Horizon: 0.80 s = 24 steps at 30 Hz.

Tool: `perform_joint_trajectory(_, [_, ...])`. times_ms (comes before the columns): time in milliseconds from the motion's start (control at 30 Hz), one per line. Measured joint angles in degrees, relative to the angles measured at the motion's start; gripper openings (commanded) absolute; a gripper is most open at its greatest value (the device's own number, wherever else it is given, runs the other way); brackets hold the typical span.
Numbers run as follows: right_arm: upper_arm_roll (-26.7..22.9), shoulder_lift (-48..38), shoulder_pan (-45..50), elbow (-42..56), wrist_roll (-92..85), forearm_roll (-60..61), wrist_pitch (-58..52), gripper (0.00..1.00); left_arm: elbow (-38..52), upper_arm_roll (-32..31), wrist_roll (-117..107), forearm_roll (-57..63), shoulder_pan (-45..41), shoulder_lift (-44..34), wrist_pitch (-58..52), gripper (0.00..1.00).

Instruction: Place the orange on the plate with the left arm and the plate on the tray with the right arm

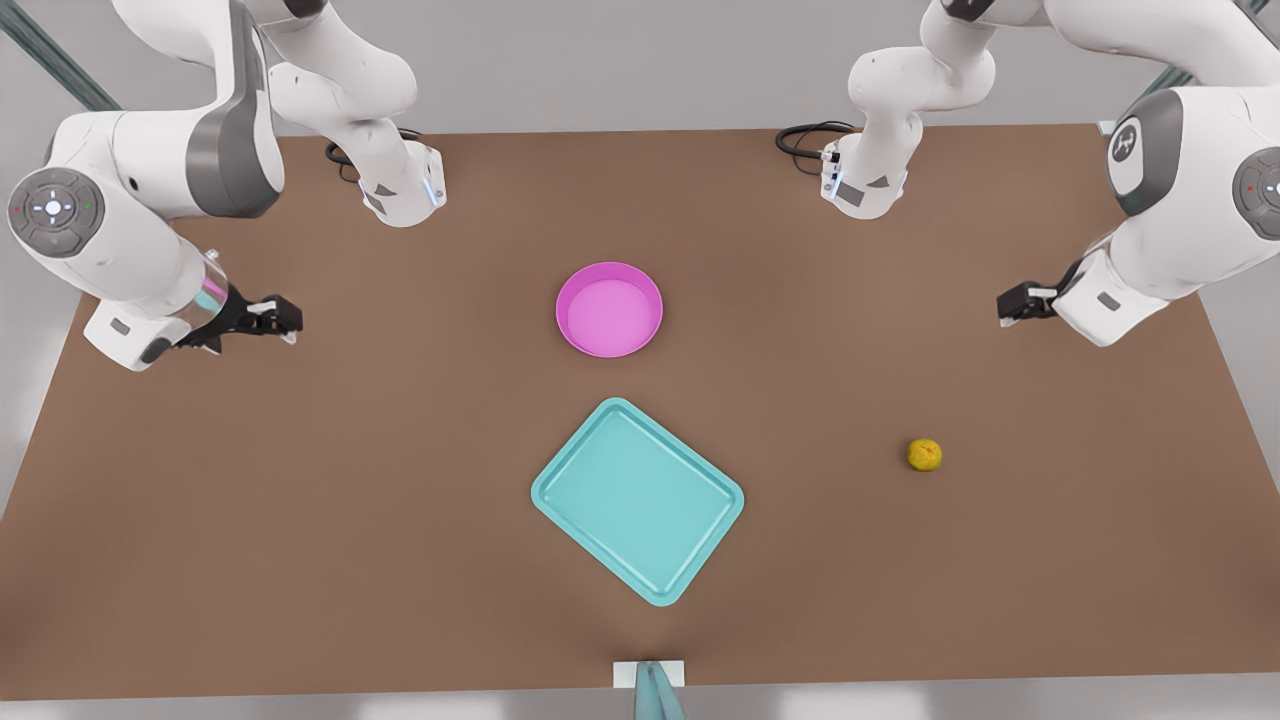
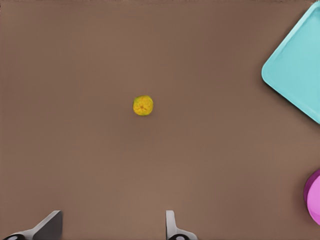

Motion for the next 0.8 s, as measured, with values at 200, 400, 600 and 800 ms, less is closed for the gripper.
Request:
perform_joint_trajectory(200, [0.02, 0.19, 0.21, -0.1, -0.62, 0.0, 1.35, 1.0, -1.59, 2.3, -0.53, 0.15, 0.7, 19.42, 6.29, 1.0])
perform_joint_trajectory(400, [0.05, 0.61, 0.23, -0.08, -1.06, 0.01, 1.78, 1.0, -20.14, 4.89, 0.57, 0.5, 1.35, 25.57, 32.47, 1.0])
perform_joint_trajectory(600, [0.04, 0.91, 0.29, -0.1, -1.38, 0.14, 1.93, 1.0, -22.54, 5.22, 1.93, 0.53, 1.68, 26.83, 46.85, 1.0])
perform_joint_trajectory(800, [0.06, 1.18, 0.29, -0.11, -1.6, 0.31, 1.99, 1.0, -24.1, 5.22, 1.83, 0.17, -0.8, 26.62, 51.54, 1.0])
